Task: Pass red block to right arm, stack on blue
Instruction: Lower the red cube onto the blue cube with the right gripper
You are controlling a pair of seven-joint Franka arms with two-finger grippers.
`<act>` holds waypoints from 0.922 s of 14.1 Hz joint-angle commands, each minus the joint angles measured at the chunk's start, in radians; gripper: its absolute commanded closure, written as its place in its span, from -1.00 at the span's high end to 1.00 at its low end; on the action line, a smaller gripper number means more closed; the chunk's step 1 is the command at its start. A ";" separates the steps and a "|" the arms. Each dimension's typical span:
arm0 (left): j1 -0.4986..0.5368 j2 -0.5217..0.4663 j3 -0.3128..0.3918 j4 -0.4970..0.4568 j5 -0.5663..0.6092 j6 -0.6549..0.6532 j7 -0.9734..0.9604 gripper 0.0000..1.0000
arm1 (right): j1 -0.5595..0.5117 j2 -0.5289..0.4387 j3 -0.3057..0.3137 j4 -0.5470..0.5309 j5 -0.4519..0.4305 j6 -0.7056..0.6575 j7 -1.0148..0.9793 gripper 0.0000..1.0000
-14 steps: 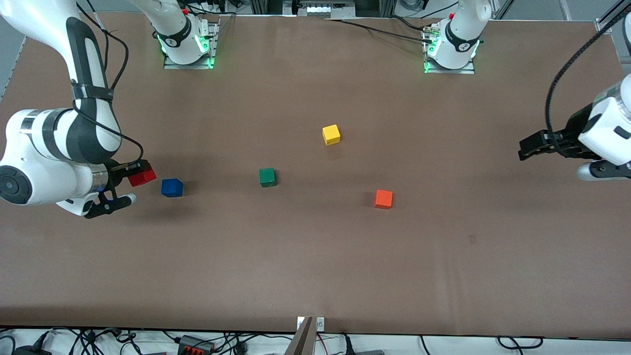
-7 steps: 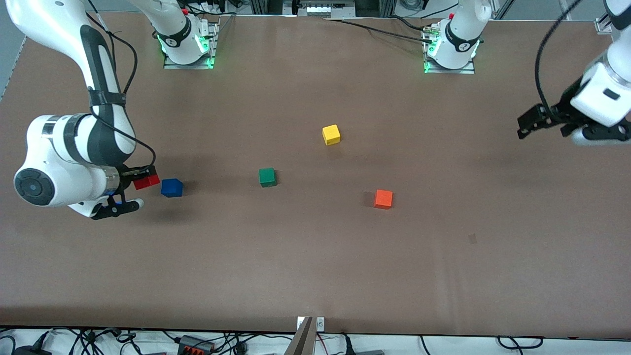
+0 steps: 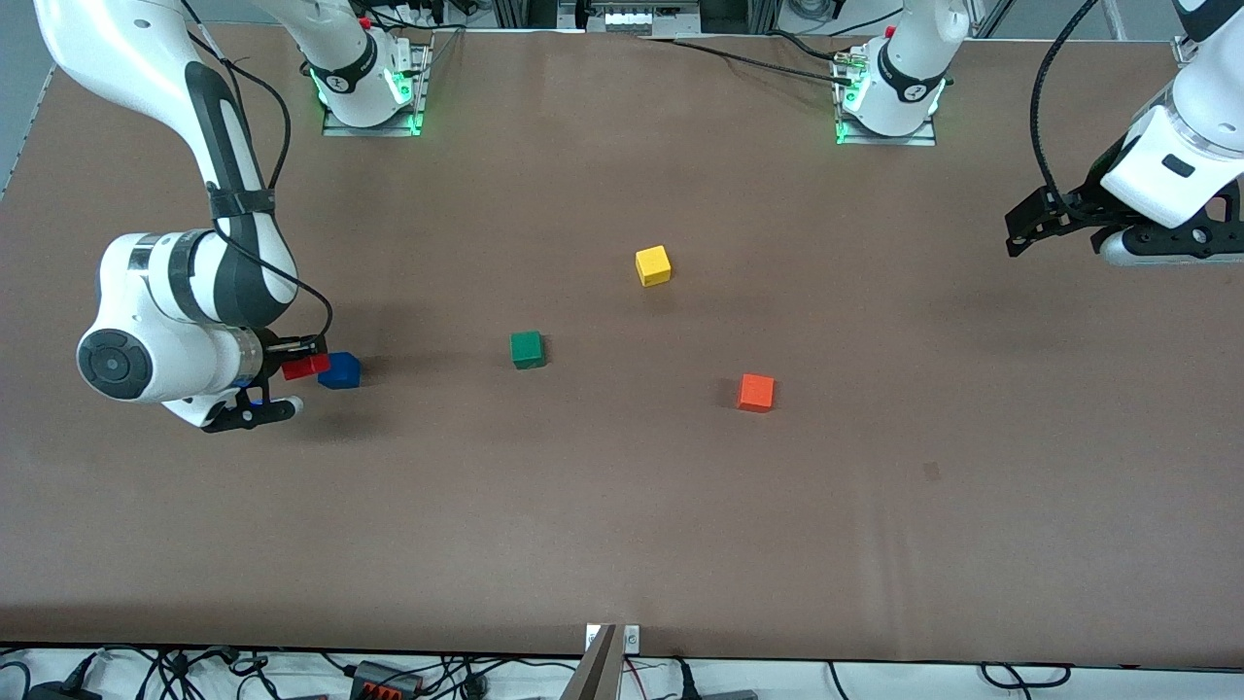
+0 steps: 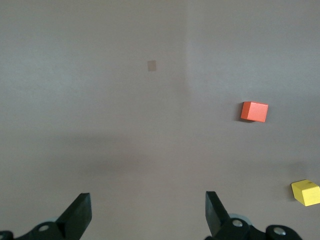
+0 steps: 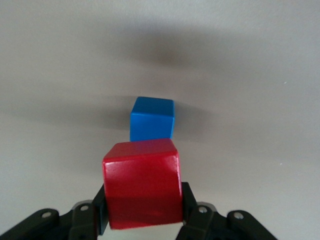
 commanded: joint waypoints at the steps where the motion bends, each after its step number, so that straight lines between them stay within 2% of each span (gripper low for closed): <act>1: -0.003 -0.001 0.004 0.011 -0.014 -0.009 0.018 1.00 | 0.024 -0.036 -0.001 -0.056 -0.024 0.035 0.045 -0.96; 6: 0.005 -0.001 0.004 0.011 -0.014 -0.023 0.020 1.00 | 0.027 -0.082 -0.003 -0.124 -0.066 0.094 0.058 -0.96; 13: 0.003 -0.001 0.004 0.011 -0.016 -0.025 0.018 1.00 | 0.027 -0.102 -0.001 -0.188 -0.068 0.188 0.105 -0.96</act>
